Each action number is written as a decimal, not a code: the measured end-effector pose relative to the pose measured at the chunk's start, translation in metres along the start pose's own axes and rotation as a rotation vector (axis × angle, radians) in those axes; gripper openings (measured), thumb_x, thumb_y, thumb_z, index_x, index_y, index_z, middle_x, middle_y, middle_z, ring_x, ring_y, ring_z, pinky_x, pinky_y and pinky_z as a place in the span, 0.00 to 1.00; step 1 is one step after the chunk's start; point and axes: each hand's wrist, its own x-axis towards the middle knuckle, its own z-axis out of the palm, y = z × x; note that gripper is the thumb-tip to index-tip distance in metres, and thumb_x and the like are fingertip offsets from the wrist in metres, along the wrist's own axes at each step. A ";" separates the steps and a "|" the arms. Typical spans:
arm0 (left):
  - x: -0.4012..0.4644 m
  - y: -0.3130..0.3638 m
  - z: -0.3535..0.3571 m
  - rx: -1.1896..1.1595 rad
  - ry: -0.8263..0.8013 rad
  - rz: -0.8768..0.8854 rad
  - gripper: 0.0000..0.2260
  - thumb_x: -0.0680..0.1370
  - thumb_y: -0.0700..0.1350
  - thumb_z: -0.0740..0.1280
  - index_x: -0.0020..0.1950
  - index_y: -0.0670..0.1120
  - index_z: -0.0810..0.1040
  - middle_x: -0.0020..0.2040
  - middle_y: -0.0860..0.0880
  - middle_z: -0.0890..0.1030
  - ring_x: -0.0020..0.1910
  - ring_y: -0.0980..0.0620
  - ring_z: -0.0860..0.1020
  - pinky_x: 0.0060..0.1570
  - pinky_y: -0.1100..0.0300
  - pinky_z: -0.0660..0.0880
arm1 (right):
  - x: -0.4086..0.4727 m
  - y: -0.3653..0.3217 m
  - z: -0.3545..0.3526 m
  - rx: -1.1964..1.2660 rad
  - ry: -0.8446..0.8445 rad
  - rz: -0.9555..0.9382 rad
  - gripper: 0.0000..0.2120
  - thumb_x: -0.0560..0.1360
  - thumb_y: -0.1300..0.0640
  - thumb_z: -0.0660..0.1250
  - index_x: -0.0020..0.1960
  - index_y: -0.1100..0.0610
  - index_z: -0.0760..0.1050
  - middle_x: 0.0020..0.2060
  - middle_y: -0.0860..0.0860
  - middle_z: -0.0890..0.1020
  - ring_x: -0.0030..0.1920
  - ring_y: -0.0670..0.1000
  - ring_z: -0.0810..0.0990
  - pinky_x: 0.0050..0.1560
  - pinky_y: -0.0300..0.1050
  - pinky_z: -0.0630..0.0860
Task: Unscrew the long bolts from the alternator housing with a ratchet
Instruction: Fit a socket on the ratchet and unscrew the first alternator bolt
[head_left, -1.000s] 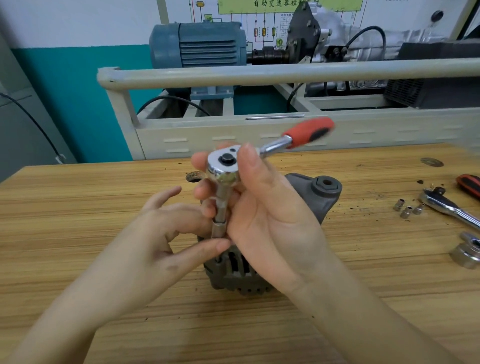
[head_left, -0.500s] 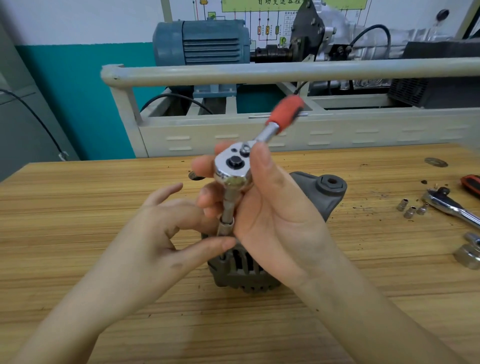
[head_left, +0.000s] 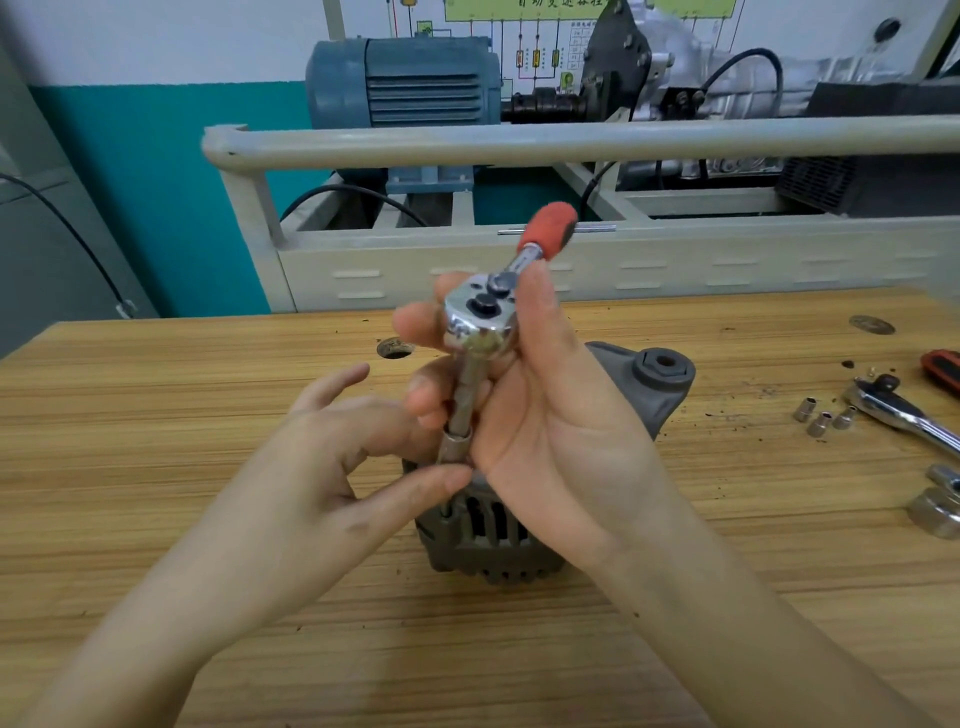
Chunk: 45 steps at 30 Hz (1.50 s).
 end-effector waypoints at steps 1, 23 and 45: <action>0.000 0.000 0.001 0.005 0.018 -0.004 0.15 0.65 0.60 0.62 0.39 0.52 0.82 0.51 0.64 0.78 0.50 0.77 0.70 0.58 0.63 0.61 | 0.000 0.000 0.000 -0.007 -0.001 -0.016 0.14 0.68 0.47 0.66 0.45 0.57 0.77 0.39 0.49 0.83 0.35 0.45 0.80 0.39 0.38 0.77; -0.001 0.004 0.005 0.009 0.116 -0.068 0.20 0.61 0.63 0.62 0.37 0.49 0.81 0.43 0.64 0.80 0.46 0.83 0.66 0.55 0.69 0.59 | -0.003 -0.001 0.003 0.004 0.054 -0.077 0.13 0.62 0.53 0.71 0.44 0.58 0.77 0.38 0.51 0.81 0.35 0.46 0.79 0.36 0.38 0.77; 0.001 -0.003 0.003 -0.051 0.053 -0.087 0.19 0.62 0.64 0.63 0.40 0.52 0.82 0.46 0.63 0.80 0.50 0.72 0.73 0.56 0.77 0.62 | -0.001 -0.001 0.002 -0.073 0.124 -0.049 0.14 0.65 0.48 0.67 0.44 0.58 0.77 0.38 0.49 0.82 0.33 0.45 0.79 0.36 0.38 0.76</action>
